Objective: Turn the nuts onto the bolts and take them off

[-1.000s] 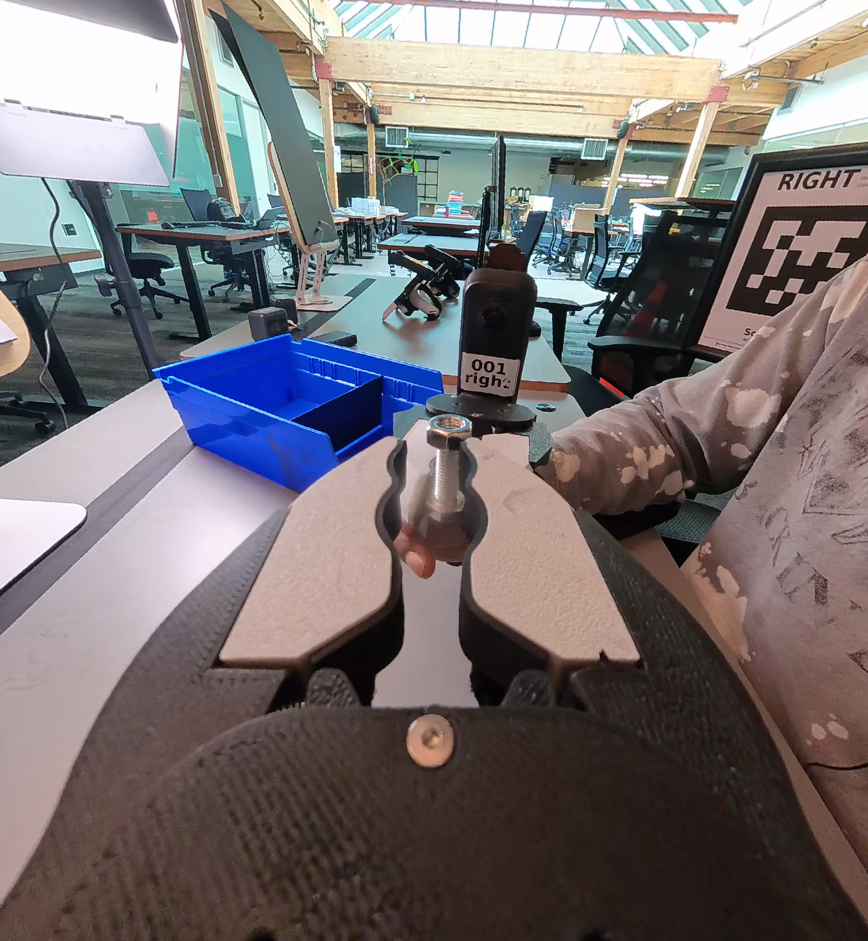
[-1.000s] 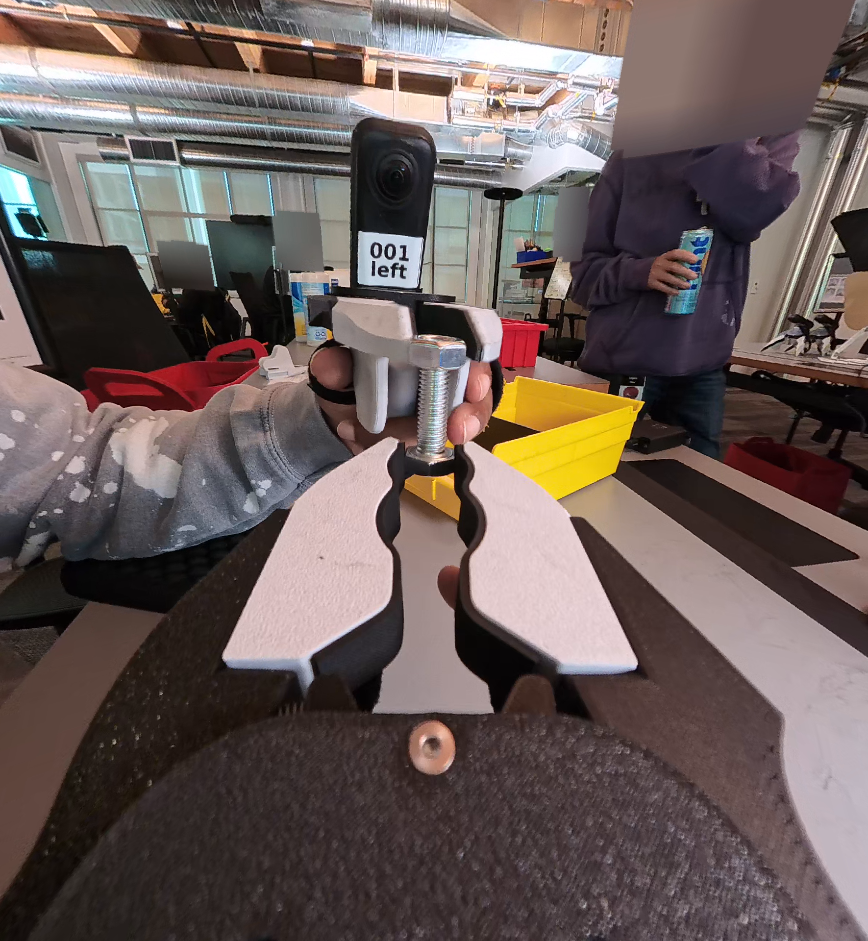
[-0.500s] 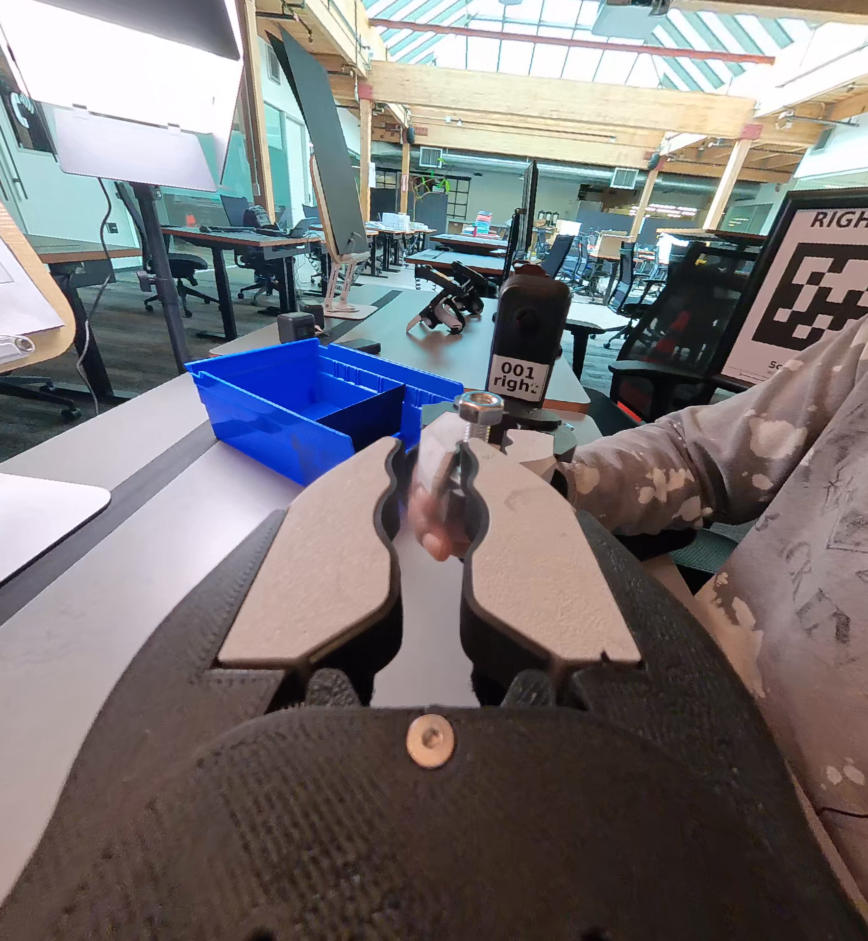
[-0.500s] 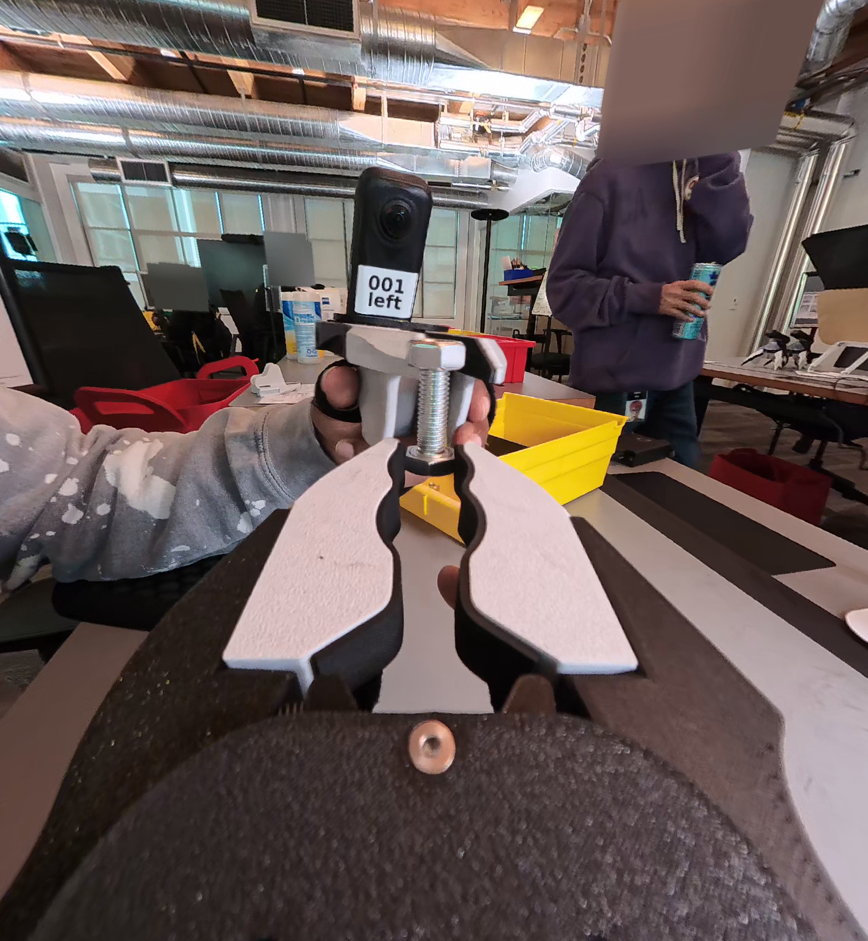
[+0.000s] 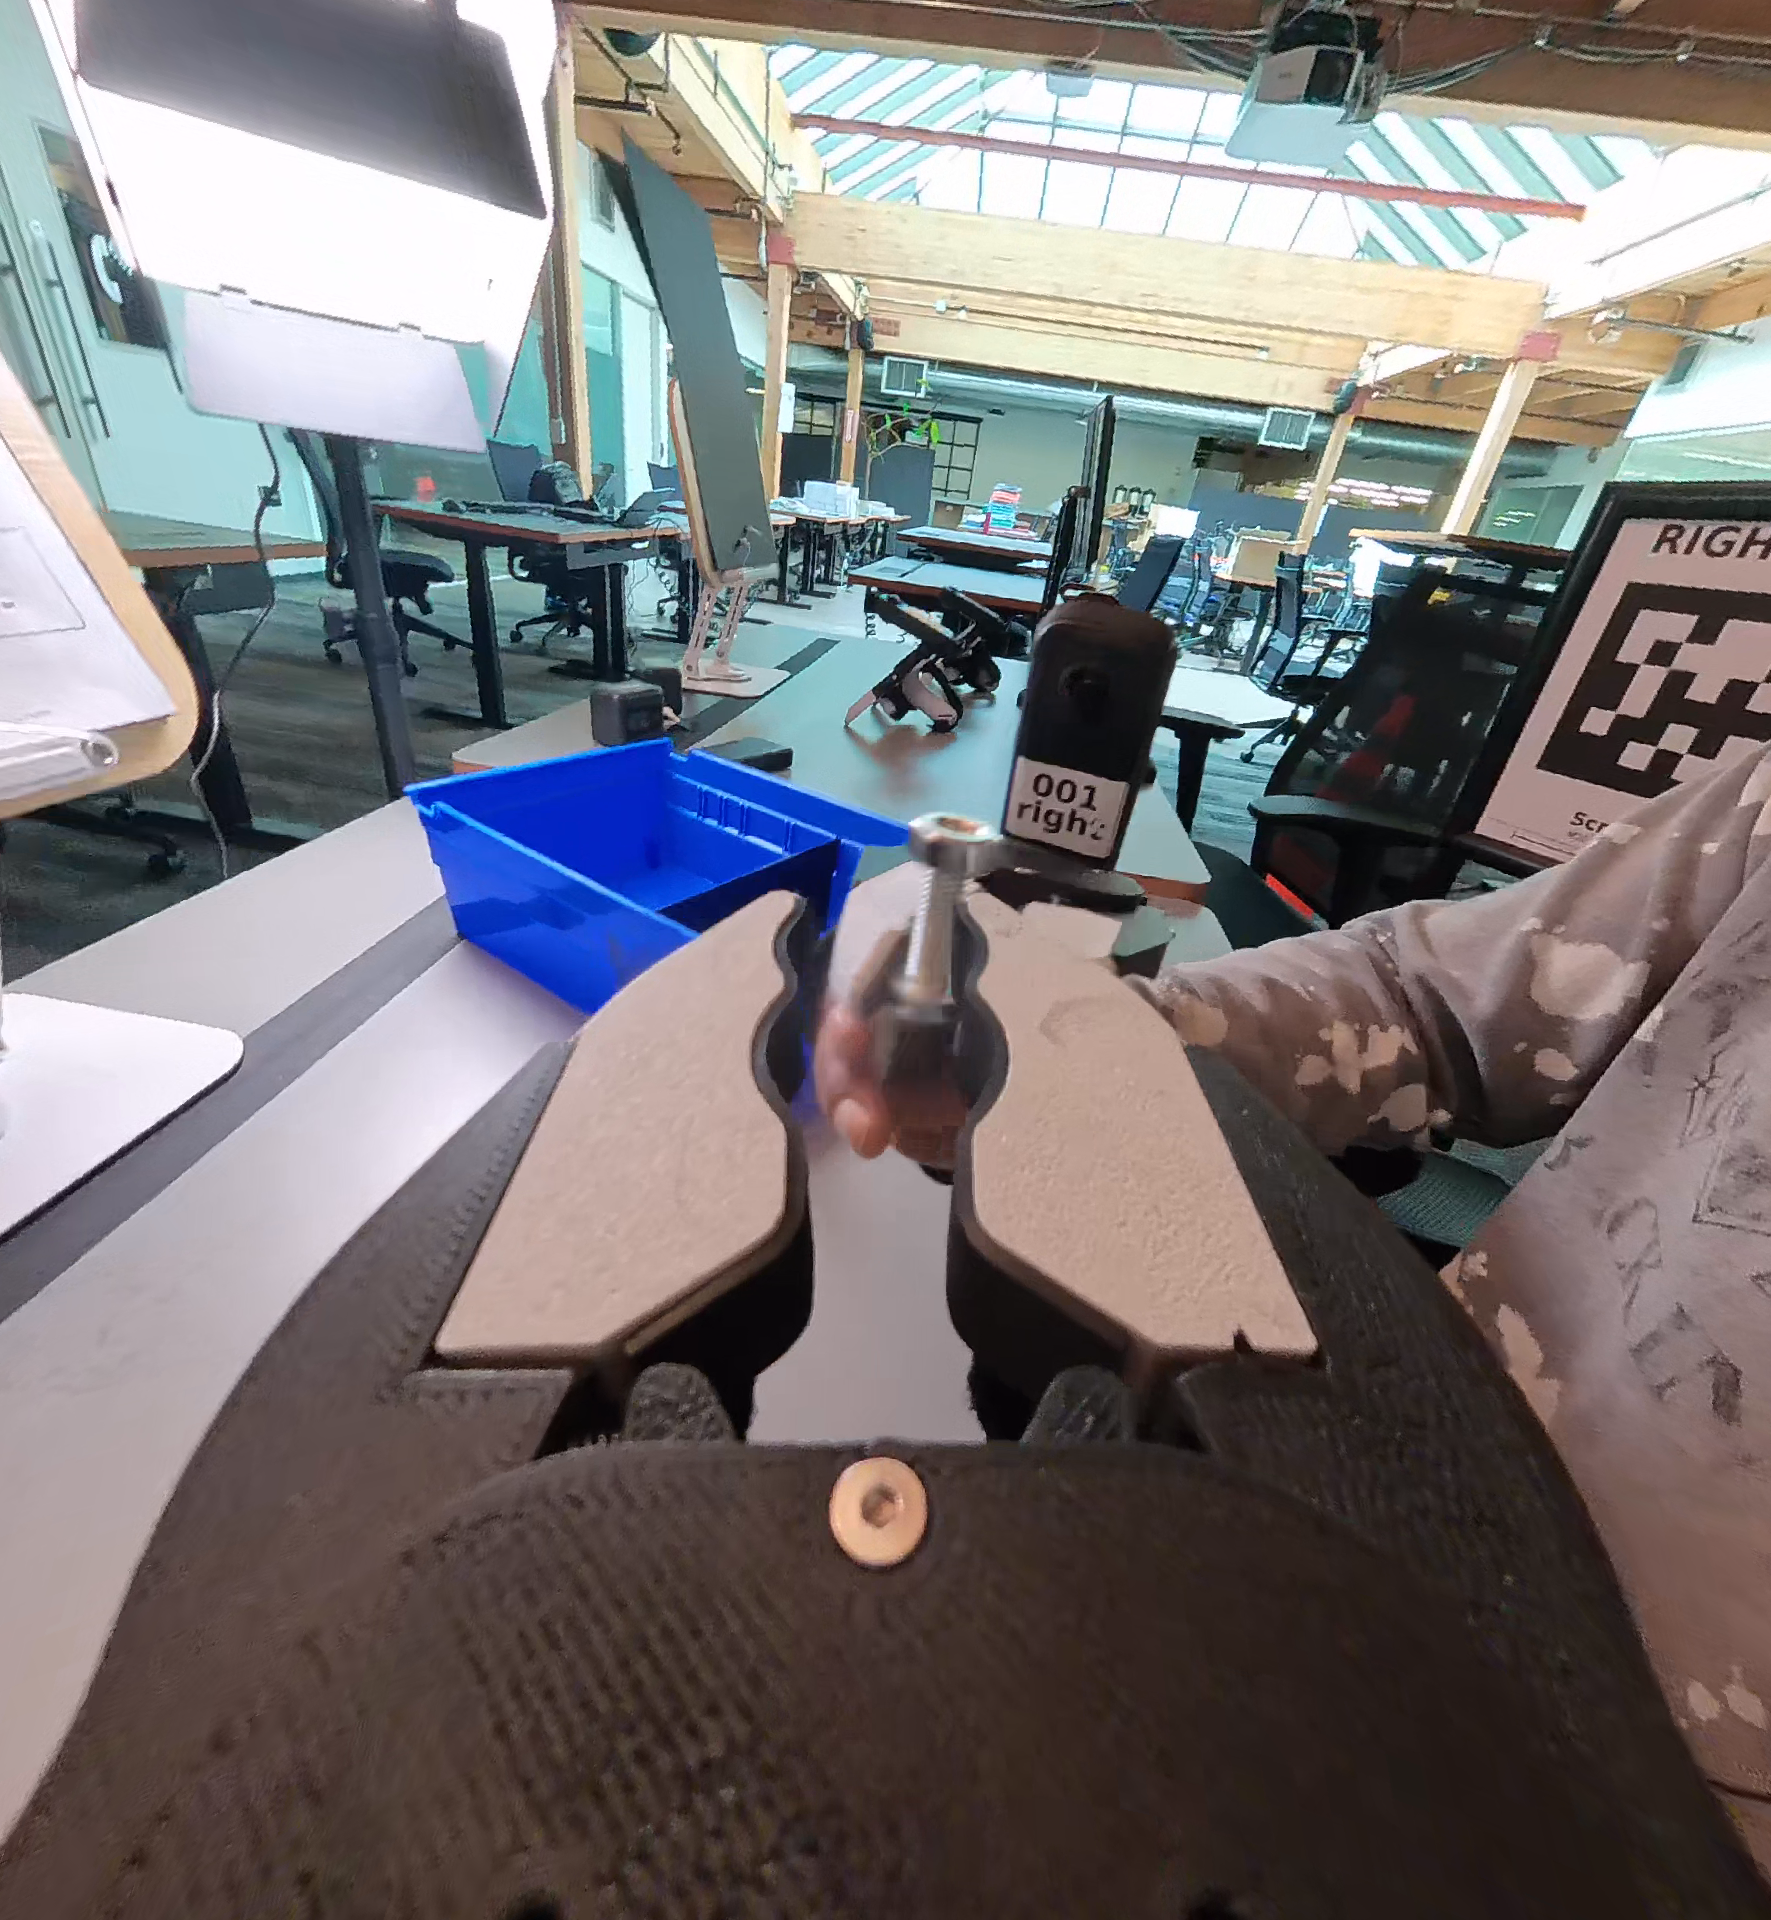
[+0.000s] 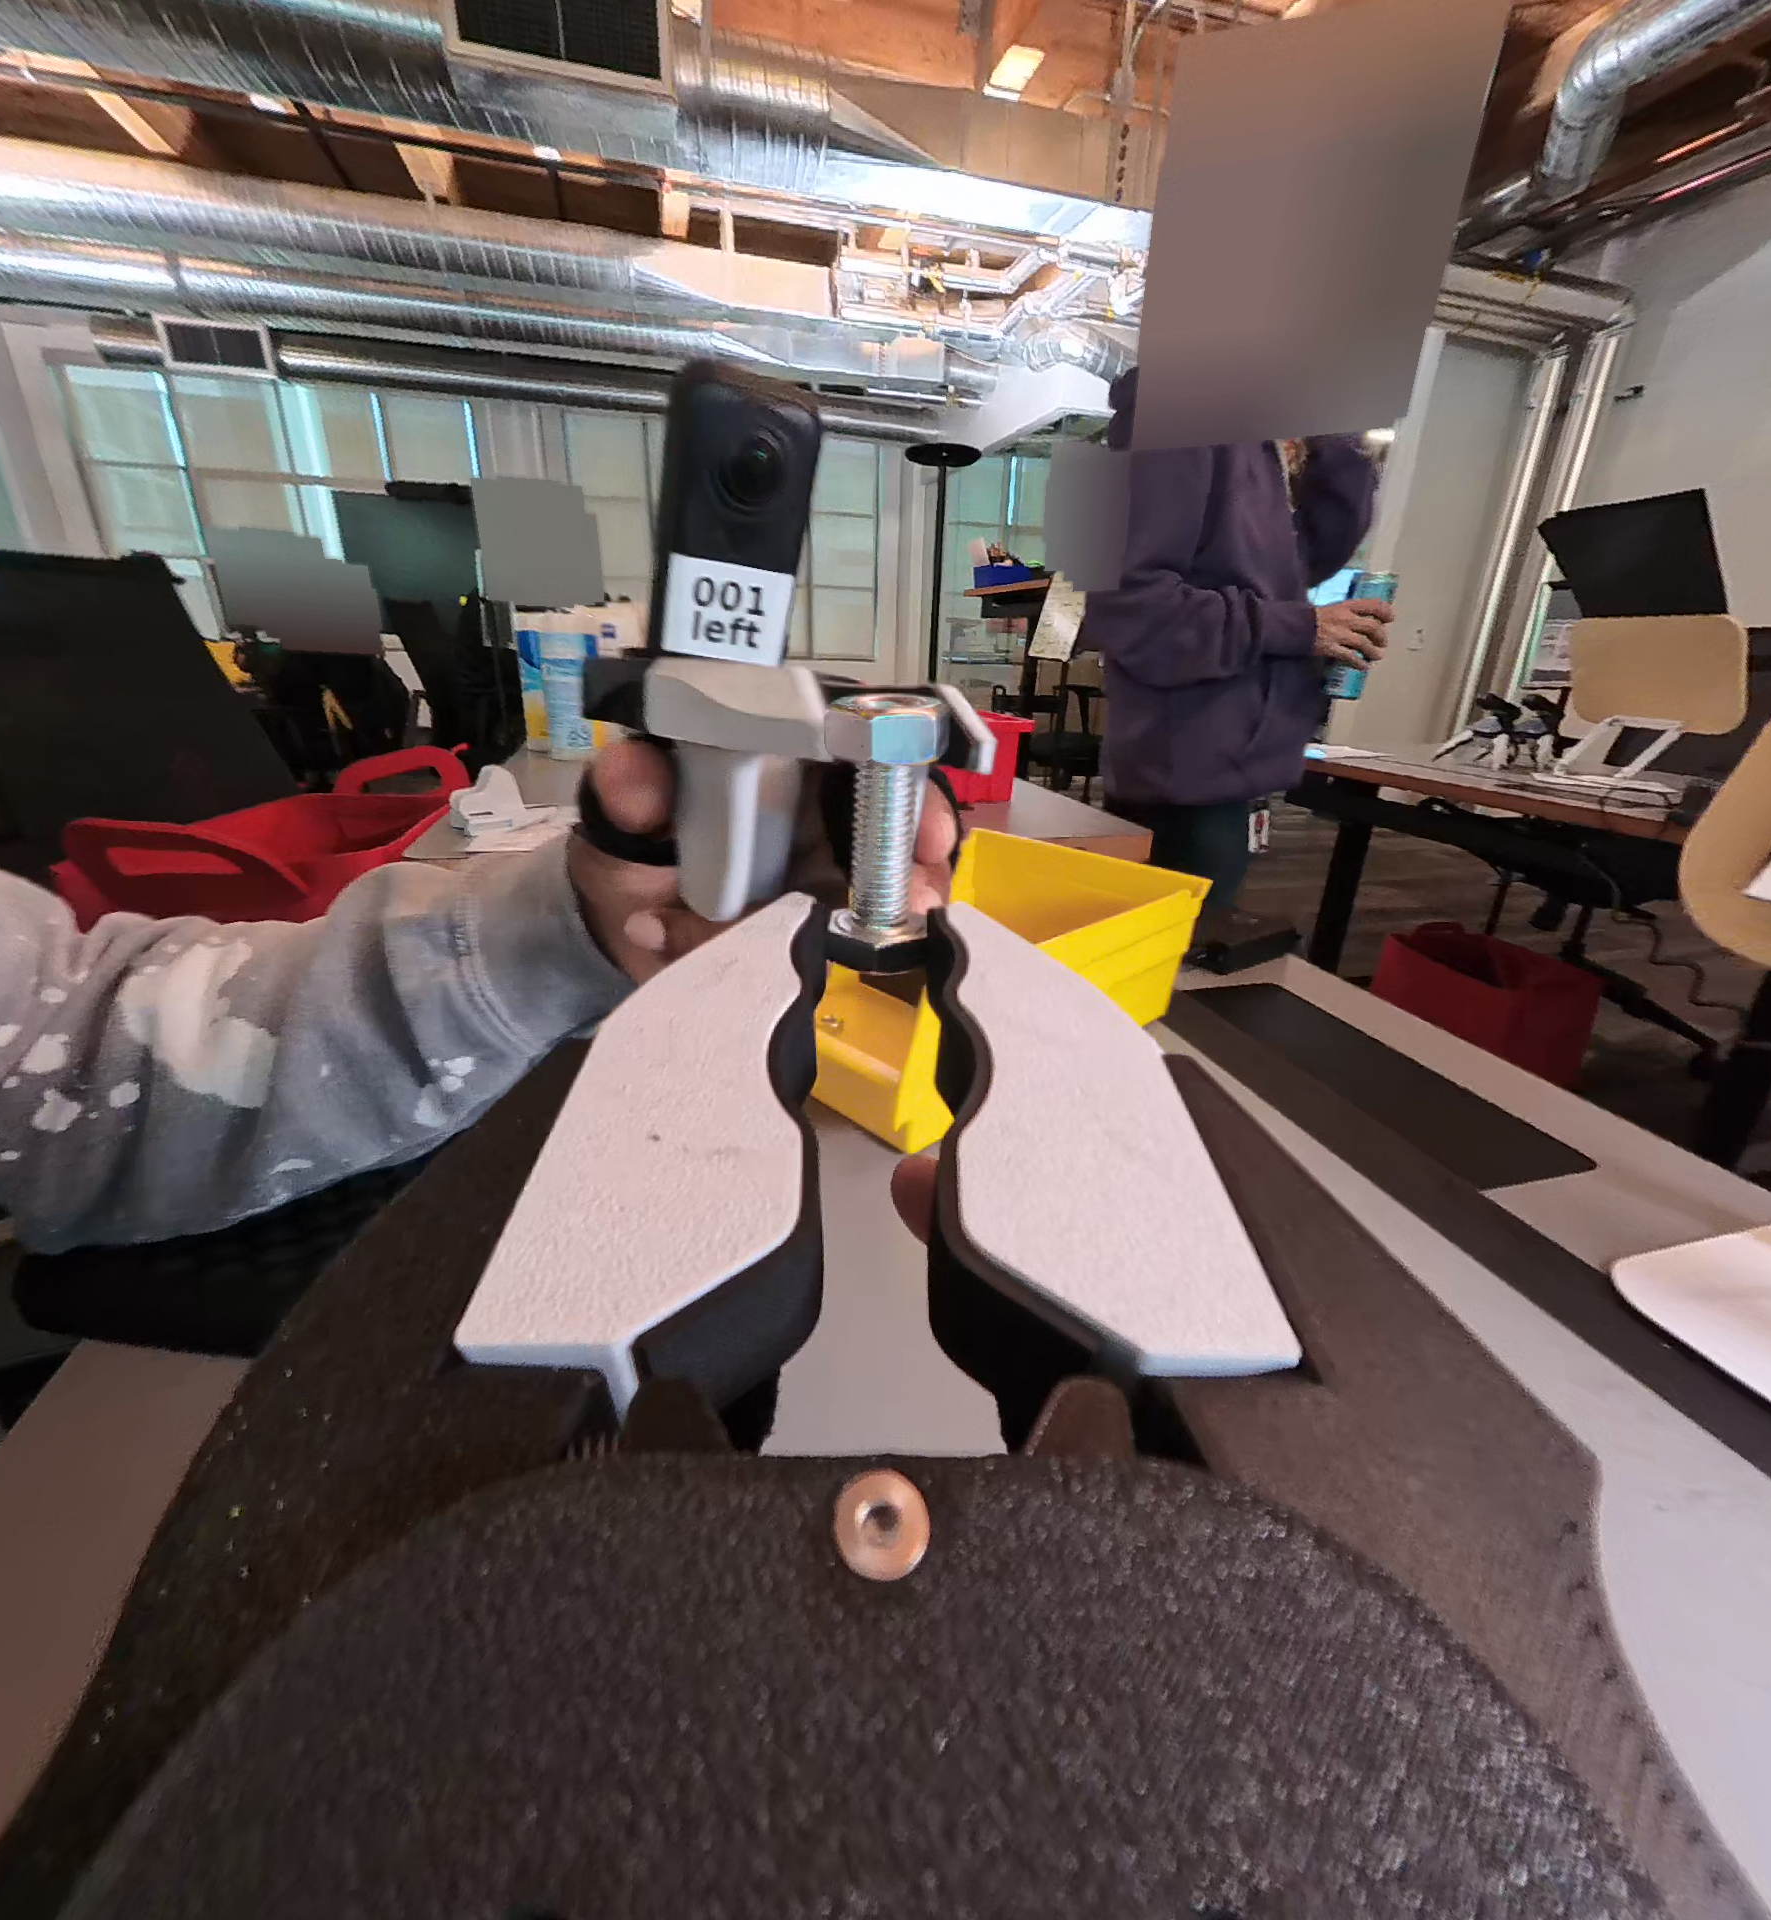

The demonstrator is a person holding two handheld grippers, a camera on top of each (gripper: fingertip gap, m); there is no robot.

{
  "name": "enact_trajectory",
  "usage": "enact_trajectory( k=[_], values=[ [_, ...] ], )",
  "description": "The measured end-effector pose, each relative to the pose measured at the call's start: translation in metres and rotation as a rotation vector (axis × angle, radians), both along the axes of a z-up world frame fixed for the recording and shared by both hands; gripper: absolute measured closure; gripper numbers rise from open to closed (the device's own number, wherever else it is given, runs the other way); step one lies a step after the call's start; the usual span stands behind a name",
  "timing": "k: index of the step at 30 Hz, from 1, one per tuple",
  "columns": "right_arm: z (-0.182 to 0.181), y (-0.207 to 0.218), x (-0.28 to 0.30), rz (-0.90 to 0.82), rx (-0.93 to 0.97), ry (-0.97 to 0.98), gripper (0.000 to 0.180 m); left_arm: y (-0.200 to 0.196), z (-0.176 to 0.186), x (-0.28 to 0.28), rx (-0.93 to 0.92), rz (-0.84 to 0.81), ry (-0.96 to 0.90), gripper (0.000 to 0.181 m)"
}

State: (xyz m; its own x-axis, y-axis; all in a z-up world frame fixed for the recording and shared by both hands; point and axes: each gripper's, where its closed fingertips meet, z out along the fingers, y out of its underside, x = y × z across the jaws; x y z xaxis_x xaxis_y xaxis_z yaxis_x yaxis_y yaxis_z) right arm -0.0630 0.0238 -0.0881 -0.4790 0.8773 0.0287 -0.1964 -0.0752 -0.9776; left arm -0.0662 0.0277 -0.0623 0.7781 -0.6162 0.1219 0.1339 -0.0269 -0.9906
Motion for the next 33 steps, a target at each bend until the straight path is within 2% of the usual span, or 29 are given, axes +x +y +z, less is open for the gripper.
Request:
enact_trajectory(
  k=[4, 9, 15, 21, 23, 25, 30, 33],
  values=[
    [0.021, 0.009, -0.015, -0.056, 0.018, 0.001, 0.161, 0.011, 0.031, 0.006, 0.051, -0.002, -0.022, 0.151],
    [0.048, 0.019, -0.013, -0.069, 0.015, 0.055, 0.161, 0.023, 0.052, -0.011, 0.089, 0.063, -0.025, 0.159],
    [0.040, 0.034, -0.009, -0.094, -0.020, 0.042, 0.162, 0.021, 0.047, -0.018, 0.097, 0.046, -0.095, 0.158],
    [0.033, 0.027, -0.015, -0.096, -0.009, 0.015, 0.162, 0.033, 0.035, -0.005, 0.064, 0.036, -0.073, 0.153],
    [0.040, 0.026, -0.008, -0.059, -0.032, 0.063, 0.162, 0.037, 0.033, -0.015, 0.038, 0.081, -0.100, 0.166],
    [0.044, 0.029, -0.004, -0.057, -0.047, 0.079, 0.162, 0.037, 0.030, -0.023, 0.047, 0.116, -0.074, 0.163],
    [0.033, 0.037, -0.013, -0.103, -0.035, 0.020, 0.161, 0.034, 0.034, -0.004, 0.040, 0.031, -0.101, 0.151],
    [0.031, 0.033, -0.014, -0.098, -0.021, 0.020, 0.161, 0.039, 0.031, -0.003, 0.032, 0.046, -0.091, 0.151]
  ],
)
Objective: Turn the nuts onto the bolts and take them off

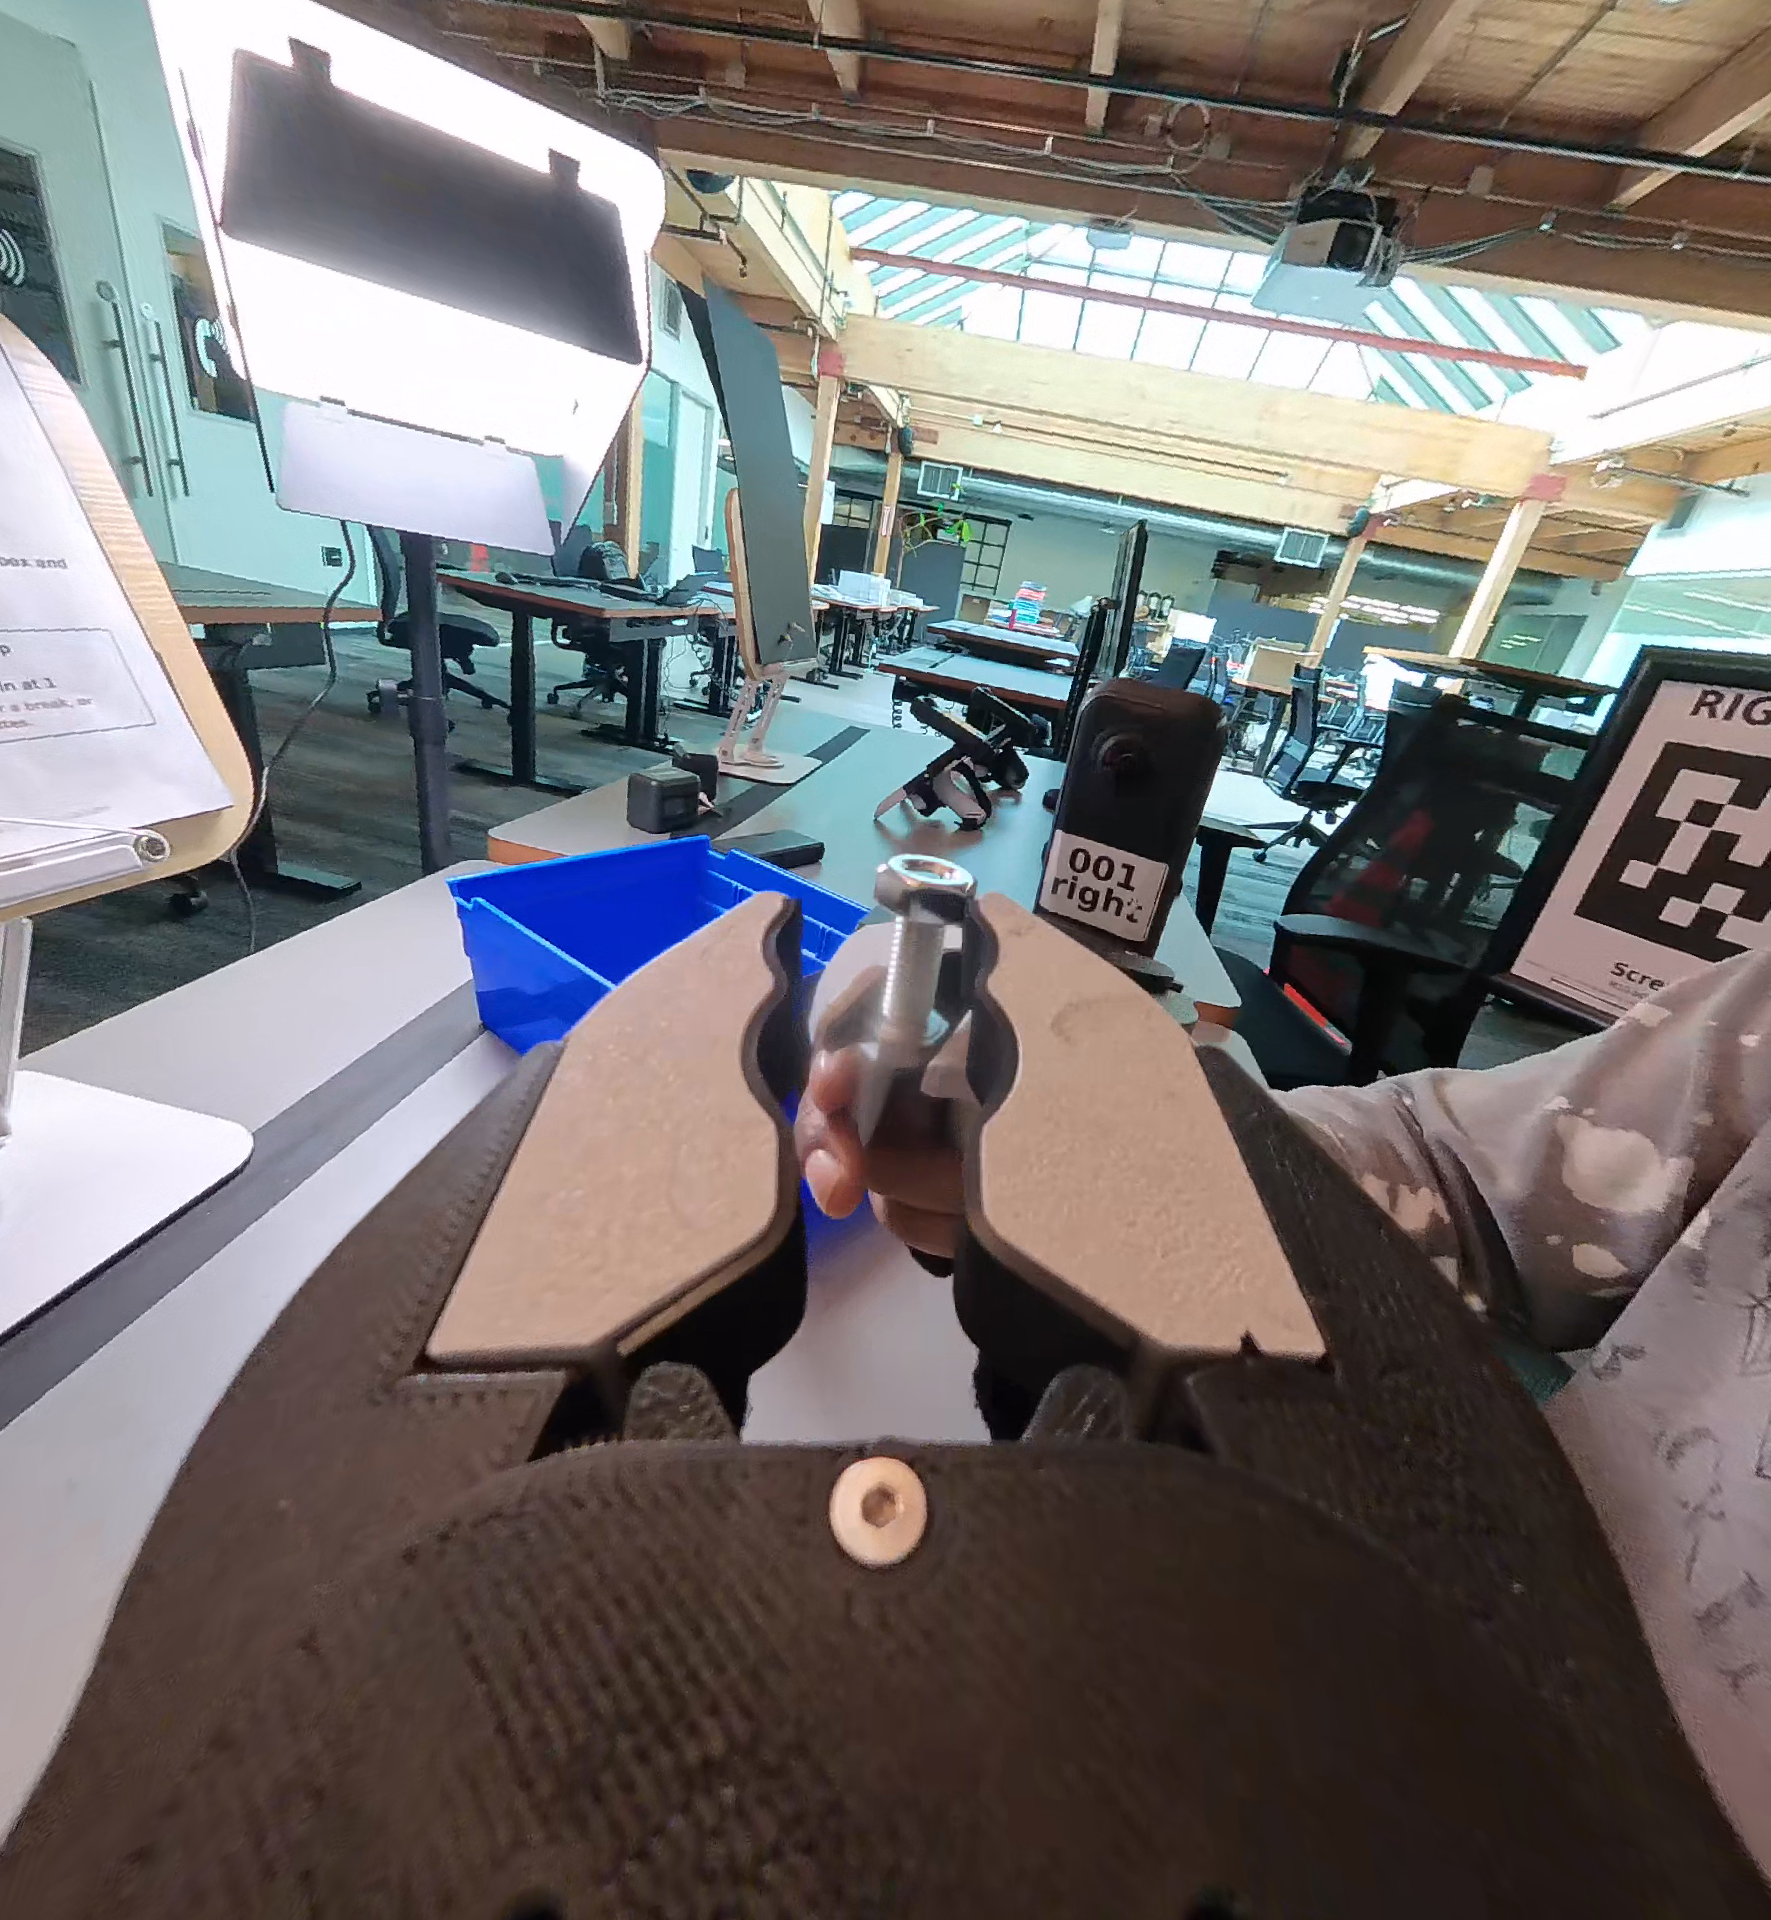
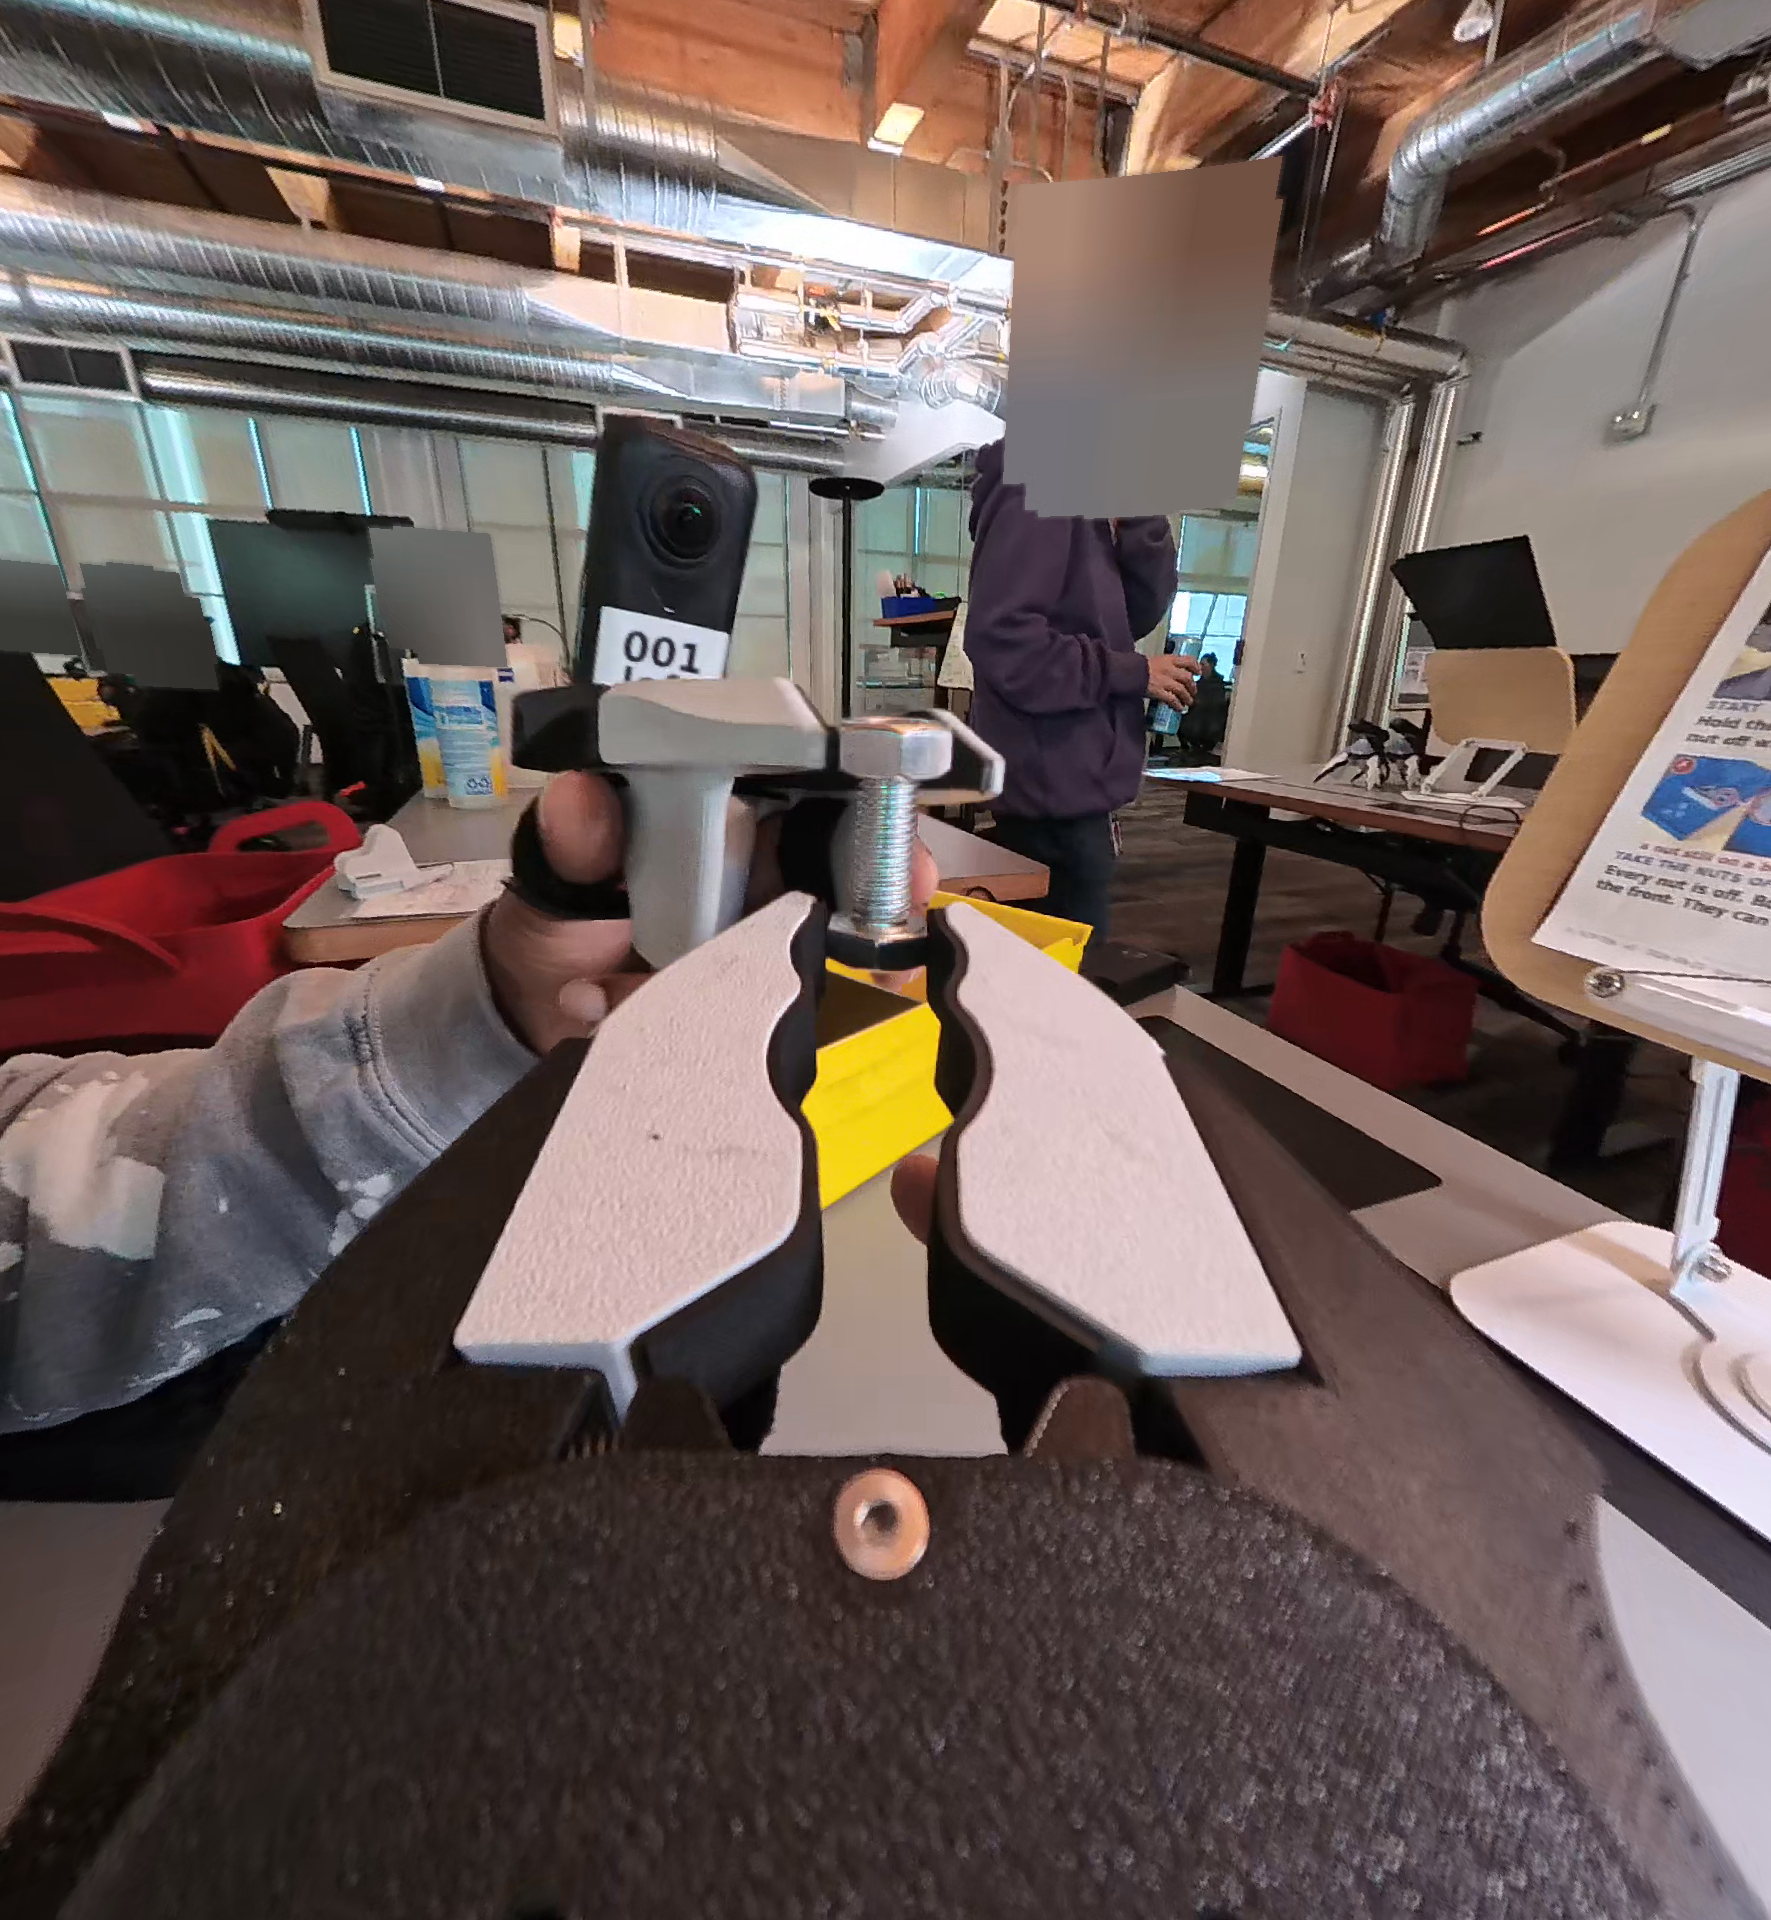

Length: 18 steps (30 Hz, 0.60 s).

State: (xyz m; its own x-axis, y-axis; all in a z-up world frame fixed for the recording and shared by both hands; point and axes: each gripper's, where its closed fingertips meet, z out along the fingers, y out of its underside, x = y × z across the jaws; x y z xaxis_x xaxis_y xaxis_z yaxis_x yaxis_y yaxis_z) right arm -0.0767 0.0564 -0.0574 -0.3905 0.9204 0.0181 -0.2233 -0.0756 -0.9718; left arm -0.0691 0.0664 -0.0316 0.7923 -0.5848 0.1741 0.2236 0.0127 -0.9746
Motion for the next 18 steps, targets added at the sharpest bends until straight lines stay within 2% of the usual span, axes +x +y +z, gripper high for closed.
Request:
enact_trajectory(
  k=[1, 2, 4, 10, 15, 16, 18],
  values=[
    [0.001, 0.000, 0.001, 0.007, -0.006, 0.011, 0.162, 0.000, 0.000, -0.002, -0.005, -0.001, -0.015, 0.155],
    [0.005, -0.002, 0.005, 0.031, -0.014, 0.036, 0.162, 0.003, -0.002, -0.011, -0.031, 0.047, -0.020, 0.166],
    [0.009, 0.001, 0.008, 0.034, -0.023, 0.053, 0.162, 0.006, -0.008, -0.024, -0.036, 0.118, 0.027, 0.162],
    [-0.003, 0.006, -0.001, -0.004, -0.019, -0.012, 0.161, -0.002, 0.001, -0.001, -0.005, -0.002, -0.001, 0.149],
    [0.000, 0.003, 0.002, 0.024, -0.045, 0.014, 0.161, 0.002, -0.002, -0.008, -0.041, 0.023, -0.009, 0.150],
    [0.002, 0.004, 0.005, 0.044, -0.057, 0.032, 0.161, 0.004, -0.004, -0.016, -0.053, 0.078, 0.004, 0.161],
    [0.006, 0.003, 0.009, 0.059, -0.065, 0.055, 0.161, 0.006, -0.006, -0.027, -0.039, 0.158, 0.053, 0.164]
  ],
)
